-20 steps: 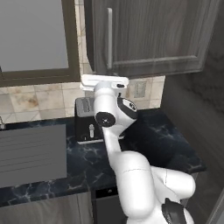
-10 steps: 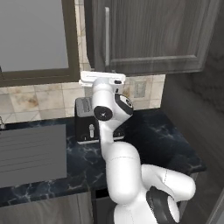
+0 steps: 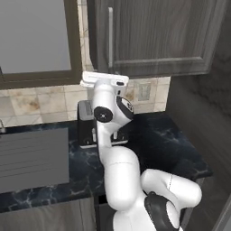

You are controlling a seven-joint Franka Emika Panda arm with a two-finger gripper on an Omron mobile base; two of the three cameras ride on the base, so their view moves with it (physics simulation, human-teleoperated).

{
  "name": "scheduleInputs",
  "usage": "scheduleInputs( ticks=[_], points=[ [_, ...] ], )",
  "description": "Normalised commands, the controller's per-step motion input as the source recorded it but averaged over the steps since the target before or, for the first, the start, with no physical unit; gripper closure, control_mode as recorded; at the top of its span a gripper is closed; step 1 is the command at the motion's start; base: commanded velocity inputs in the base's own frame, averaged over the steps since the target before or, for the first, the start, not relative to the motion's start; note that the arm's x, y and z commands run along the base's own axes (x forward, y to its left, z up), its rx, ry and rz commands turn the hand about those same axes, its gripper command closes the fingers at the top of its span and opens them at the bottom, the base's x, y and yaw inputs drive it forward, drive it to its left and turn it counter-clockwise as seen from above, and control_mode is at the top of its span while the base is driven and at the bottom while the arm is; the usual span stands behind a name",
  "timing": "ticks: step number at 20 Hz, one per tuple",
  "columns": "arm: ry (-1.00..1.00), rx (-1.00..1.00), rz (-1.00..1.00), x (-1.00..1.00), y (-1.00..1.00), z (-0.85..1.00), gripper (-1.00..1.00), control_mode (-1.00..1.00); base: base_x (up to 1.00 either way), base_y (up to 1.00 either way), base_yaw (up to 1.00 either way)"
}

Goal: Close all open cabinet doors.

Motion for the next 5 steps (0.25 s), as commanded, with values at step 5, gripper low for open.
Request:
scheduleInputs(
  ticks=[5],
  points=[
    [0.01,0.00,0.00,0.24,0.00,0.00,-1.00,-1.00,0.00,0.00,0.00]
  ],
)
